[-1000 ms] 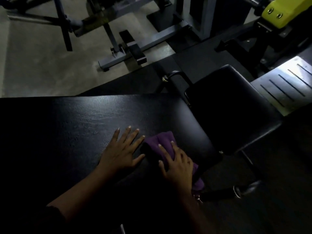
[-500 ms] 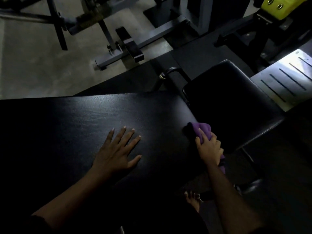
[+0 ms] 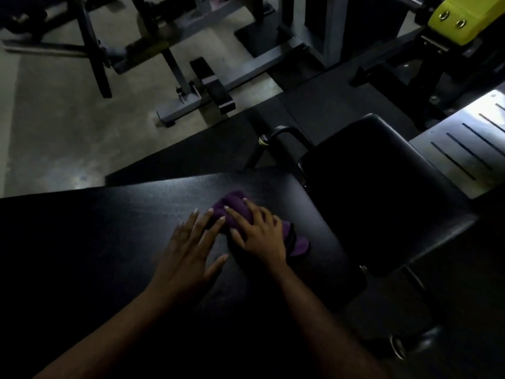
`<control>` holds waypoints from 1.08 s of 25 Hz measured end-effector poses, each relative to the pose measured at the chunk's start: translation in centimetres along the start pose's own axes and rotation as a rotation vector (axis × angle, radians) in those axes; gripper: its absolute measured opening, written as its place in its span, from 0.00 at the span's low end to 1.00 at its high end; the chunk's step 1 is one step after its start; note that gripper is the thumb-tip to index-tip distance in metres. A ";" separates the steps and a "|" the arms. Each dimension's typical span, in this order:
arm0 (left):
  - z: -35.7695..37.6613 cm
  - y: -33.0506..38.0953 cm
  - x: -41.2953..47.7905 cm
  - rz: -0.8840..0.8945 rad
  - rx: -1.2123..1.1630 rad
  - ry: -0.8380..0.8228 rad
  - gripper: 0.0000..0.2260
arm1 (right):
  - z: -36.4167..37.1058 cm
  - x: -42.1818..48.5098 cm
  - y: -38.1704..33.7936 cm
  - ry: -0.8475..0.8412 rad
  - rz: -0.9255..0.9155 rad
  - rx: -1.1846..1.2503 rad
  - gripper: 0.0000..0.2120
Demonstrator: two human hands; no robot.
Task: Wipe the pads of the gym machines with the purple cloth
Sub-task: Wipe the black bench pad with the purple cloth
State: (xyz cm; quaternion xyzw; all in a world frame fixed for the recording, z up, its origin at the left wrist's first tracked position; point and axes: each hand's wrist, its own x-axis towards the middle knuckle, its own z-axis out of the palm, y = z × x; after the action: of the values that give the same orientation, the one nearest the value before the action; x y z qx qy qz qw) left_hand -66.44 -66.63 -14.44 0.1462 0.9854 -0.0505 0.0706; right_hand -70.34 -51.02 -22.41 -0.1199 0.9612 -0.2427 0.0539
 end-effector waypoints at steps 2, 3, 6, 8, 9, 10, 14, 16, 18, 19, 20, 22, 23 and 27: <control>0.8 0.2 2.4 0.039 0.063 -0.048 0.29 | 0.6 2.6 3.5 -0.026 0.108 0.044 0.28; 1.2 0.3 3.4 0.064 0.099 -0.079 0.29 | 1.0 3.8 5.1 -0.021 0.167 0.052 0.29; 2.3 0.3 4.6 0.091 0.141 -0.130 0.28 | 1.6 6.0 8.9 0.007 0.307 0.014 0.24; 3.0 0.3 4.5 0.093 0.154 -0.115 0.28 | 1.9 7.0 11.2 0.004 0.390 -0.017 0.23; 3.2 0.3 4.4 0.097 0.159 -0.107 0.28 | 1.8 7.8 12.4 -0.017 0.464 -0.006 0.22; 3.3 0.3 4.4 0.099 0.156 -0.094 0.28 | 1.5 8.6 13.4 -0.033 0.542 0.017 0.22; 3.6 0.2 4.7 0.115 0.153 -0.071 0.29 | 0.3 10.6 11.8 0.018 0.536 0.137 0.21; 3.6 0.3 4.8 0.121 0.153 -0.074 0.29 | 0.8 10.1 8.2 0.011 0.289 0.110 0.26; 3.5 0.3 4.9 0.128 0.156 -0.079 0.29 | 1.2 10.6 6.8 -0.042 0.201 0.062 0.29; 3.5 0.3 4.9 0.131 0.159 -0.073 0.29 | 1.3 11.6 7.5 -0.054 0.220 0.052 0.27; 3.6 0.3 4.8 0.134 0.161 -0.064 0.29 | 1.3 12.7 8.5 -0.058 0.259 0.045 0.25; 3.5 0.4 4.8 0.130 0.167 -0.061 0.29 | 1.2 14.3 10.7 -0.086 0.359 0.039 0.24; 3.5 0.4 4.8 0.130 0.169 -0.060 0.29 | 1.3 14.7 11.7 -0.088 0.416 0.053 0.23; 3.7 0.3 4.8 0.132 0.181 -0.046 0.28 | 1.6 13.6 13.7 -0.049 0.555 0.080 0.23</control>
State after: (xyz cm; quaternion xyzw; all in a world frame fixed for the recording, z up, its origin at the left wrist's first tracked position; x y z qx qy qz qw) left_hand -70.40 -65.40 -18.79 0.2156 0.9631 -0.1380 0.0829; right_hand -86.01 -43.52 -30.99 0.1441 0.9454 -0.2532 0.1460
